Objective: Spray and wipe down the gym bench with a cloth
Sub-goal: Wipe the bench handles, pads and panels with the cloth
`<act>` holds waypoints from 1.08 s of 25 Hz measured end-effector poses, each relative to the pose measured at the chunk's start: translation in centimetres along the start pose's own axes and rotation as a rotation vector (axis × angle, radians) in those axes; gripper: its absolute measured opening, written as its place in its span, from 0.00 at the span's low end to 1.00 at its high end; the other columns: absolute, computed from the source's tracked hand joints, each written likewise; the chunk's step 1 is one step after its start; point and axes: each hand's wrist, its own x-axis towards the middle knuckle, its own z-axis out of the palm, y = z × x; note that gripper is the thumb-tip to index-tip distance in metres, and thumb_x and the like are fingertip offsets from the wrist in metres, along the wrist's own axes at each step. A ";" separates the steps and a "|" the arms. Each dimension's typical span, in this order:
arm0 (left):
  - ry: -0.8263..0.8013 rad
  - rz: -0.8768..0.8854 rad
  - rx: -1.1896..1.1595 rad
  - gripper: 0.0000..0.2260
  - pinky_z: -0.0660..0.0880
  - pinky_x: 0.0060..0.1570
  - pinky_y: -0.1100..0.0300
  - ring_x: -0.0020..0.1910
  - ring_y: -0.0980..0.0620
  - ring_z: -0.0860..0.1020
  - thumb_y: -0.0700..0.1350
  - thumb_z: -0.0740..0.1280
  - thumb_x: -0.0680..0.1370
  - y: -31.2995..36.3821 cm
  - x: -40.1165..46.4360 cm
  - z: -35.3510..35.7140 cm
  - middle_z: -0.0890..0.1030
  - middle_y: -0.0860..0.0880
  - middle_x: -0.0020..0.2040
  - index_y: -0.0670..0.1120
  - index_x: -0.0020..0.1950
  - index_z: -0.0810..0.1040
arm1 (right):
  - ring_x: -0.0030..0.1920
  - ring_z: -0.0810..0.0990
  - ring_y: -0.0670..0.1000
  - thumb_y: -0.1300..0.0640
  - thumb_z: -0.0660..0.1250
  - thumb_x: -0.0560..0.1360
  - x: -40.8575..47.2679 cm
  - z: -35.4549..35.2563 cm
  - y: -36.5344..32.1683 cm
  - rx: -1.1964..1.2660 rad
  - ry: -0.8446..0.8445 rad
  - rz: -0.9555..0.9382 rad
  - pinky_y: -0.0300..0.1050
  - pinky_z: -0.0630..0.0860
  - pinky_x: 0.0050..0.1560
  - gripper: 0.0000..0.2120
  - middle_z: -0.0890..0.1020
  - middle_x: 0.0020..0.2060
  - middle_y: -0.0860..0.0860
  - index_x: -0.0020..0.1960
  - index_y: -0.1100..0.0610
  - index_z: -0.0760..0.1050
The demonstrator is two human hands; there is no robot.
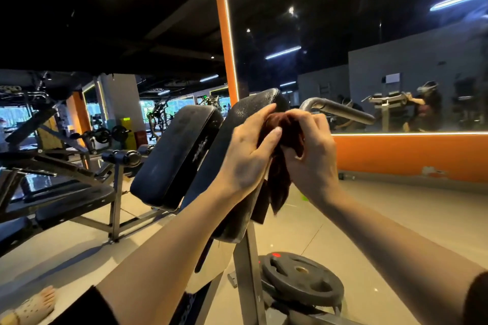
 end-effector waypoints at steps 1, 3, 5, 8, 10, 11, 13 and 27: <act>0.093 0.042 0.160 0.19 0.67 0.67 0.57 0.65 0.56 0.69 0.49 0.62 0.79 -0.7 0.4 -0.7 0.72 0.53 0.66 0.51 0.69 0.70 | 0.48 0.71 0.48 0.73 0.69 0.67 1.5 0.0 0.0 -0.051 0.037 0.023 0.26 0.69 0.46 0.23 0.73 0.52 0.60 0.61 0.63 0.72; 0.164 0.036 0.348 0.13 0.69 0.65 0.54 0.62 0.54 0.71 0.43 0.67 0.77 -2.0 0.6 -1.9 0.74 0.53 0.62 0.52 0.61 0.77 | 0.50 0.72 0.52 0.71 0.69 0.69 4.4 0.1 -0.3 -0.144 0.049 0.144 0.31 0.68 0.50 0.22 0.70 0.55 0.61 0.62 0.62 0.70; 0.132 -0.030 0.384 0.11 0.69 0.63 0.54 0.60 0.52 0.72 0.41 0.69 0.76 -3.2 0.2 -2.5 0.76 0.54 0.58 0.53 0.56 0.79 | 0.56 0.74 0.55 0.68 0.69 0.72 6.4 0.9 0.0 -0.230 -0.106 0.277 0.38 0.69 0.53 0.23 0.68 0.59 0.59 0.63 0.60 0.66; 0.139 -0.098 0.347 0.11 0.72 0.61 0.50 0.57 0.53 0.73 0.42 0.70 0.75 -4.3 -0.8 -2.6 0.76 0.54 0.56 0.52 0.56 0.79 | 0.59 0.74 0.61 0.63 0.69 0.73 5.7 2.6 -0.3 -0.314 -0.279 0.297 0.47 0.72 0.53 0.22 0.71 0.57 0.58 0.64 0.57 0.65; 0.176 -0.120 0.330 0.11 0.73 0.61 0.50 0.55 0.54 0.74 0.42 0.70 0.76 -4.7 -1.5 -2.7 0.76 0.54 0.56 0.51 0.57 0.78 | 0.54 0.75 0.60 0.61 0.70 0.71 2.4 3.3 -1.0 -0.277 -0.284 0.220 0.46 0.70 0.47 0.22 0.70 0.54 0.56 0.62 0.55 0.65; 0.186 -0.131 0.326 0.11 0.74 0.61 0.51 0.55 0.55 0.74 0.42 0.70 0.76 -5.0 -2.1 -2.7 0.76 0.54 0.55 0.51 0.58 0.78 | 0.51 0.75 0.59 0.60 0.71 0.70 0.2 3.2 -1.4 -0.246 -0.318 0.149 0.45 0.69 0.44 0.23 0.69 0.53 0.55 0.61 0.55 0.66; 0.188 -0.150 0.327 0.11 0.73 0.61 0.54 0.55 0.56 0.74 0.43 0.69 0.76 -5.4 -3.3 -2.7 0.75 0.54 0.55 0.51 0.57 0.78 | 0.47 0.75 0.58 0.60 0.72 0.68 -2.7 2.3 -1.8 -0.196 -0.414 0.046 0.45 0.71 0.41 0.22 0.69 0.51 0.53 0.59 0.54 0.68; 0.246 -0.251 0.272 0.13 0.70 0.49 0.73 0.53 0.63 0.74 0.42 0.67 0.78 -7.1 -12.7 -3.1 0.74 0.57 0.56 0.59 0.56 0.72 | 0.45 0.70 0.50 0.66 0.72 0.65 -6.2 2.3 -4.4 -0.028 -0.266 0.082 0.31 0.64 0.37 0.20 0.73 0.51 0.57 0.56 0.60 0.74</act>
